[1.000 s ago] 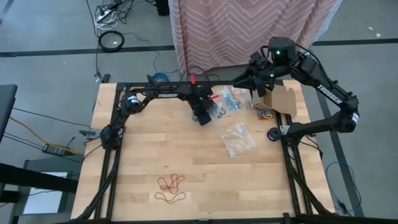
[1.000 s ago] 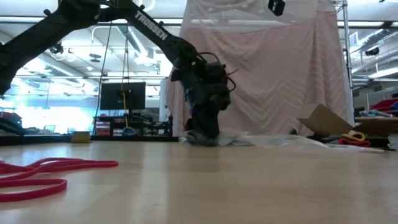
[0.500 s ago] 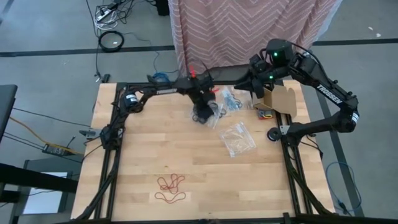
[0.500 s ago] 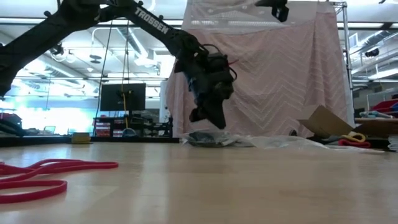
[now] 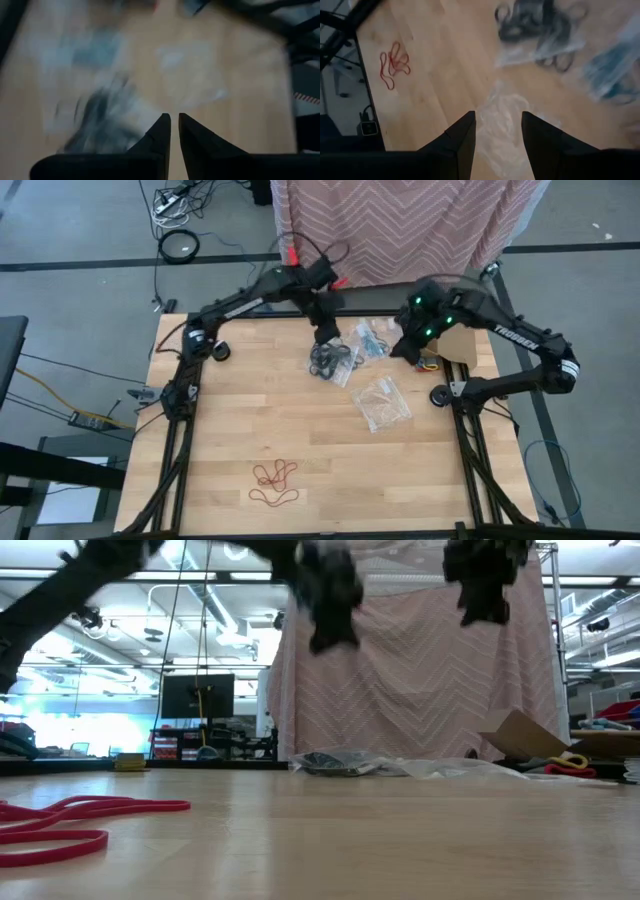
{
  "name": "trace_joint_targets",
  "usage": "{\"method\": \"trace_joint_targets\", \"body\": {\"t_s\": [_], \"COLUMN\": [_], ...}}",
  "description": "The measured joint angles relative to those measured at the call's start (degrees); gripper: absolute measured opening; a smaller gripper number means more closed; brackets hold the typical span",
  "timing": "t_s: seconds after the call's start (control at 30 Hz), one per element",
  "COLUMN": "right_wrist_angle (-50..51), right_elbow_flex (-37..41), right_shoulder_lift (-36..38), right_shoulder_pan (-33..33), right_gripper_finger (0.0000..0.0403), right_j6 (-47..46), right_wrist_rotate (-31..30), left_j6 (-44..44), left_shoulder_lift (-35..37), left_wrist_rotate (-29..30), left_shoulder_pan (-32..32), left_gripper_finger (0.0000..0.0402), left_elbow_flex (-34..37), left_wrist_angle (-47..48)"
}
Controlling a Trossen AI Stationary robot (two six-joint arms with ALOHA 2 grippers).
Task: Sort rubber bands
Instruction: Open the transparent zip bag
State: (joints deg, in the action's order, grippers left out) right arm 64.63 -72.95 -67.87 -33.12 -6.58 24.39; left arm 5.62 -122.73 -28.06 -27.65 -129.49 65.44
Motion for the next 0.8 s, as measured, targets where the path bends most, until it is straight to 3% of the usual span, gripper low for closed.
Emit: {"method": "trace_joint_targets", "body": {"t_s": [0.23, 0.47, 0.67, 0.8], "right_wrist_angle": [-14.54, -26.88, -31.59, -34.5], "right_elbow_flex": [20.04, 34.54, 40.67, 41.28], "right_shoulder_lift": [2.51, 3.1, 3.89, 4.96], "right_shoulder_pan": [2.93, 7.11, 10.7, 12.07], "right_gripper_finger": [0.0149, 0.0149, 0.0149, 0.0149], "right_j6": [-13.08, -29.11, -38.48, -42.41], "right_wrist_rotate": [0.8, -1.31, -9.68, -14.35], "left_j6": [0.01, 2.21, 0.42, -2.04], "left_shoulder_lift": [13.07, 19.19, 27.48, 36.36], "left_wrist_rotate": [0.13, -3.01, -16.07, -16.9], "left_shoulder_pan": [3.4, 6.41, 6.27, 4.44], "left_gripper_finger": [0.0046, 0.0046, 0.0034, 0.0016], "left_elbow_flex": [0.04, 4.43, 18.44, 31.97], "left_wrist_angle": [-10.12, -11.05, -23.01, -31.65]}}
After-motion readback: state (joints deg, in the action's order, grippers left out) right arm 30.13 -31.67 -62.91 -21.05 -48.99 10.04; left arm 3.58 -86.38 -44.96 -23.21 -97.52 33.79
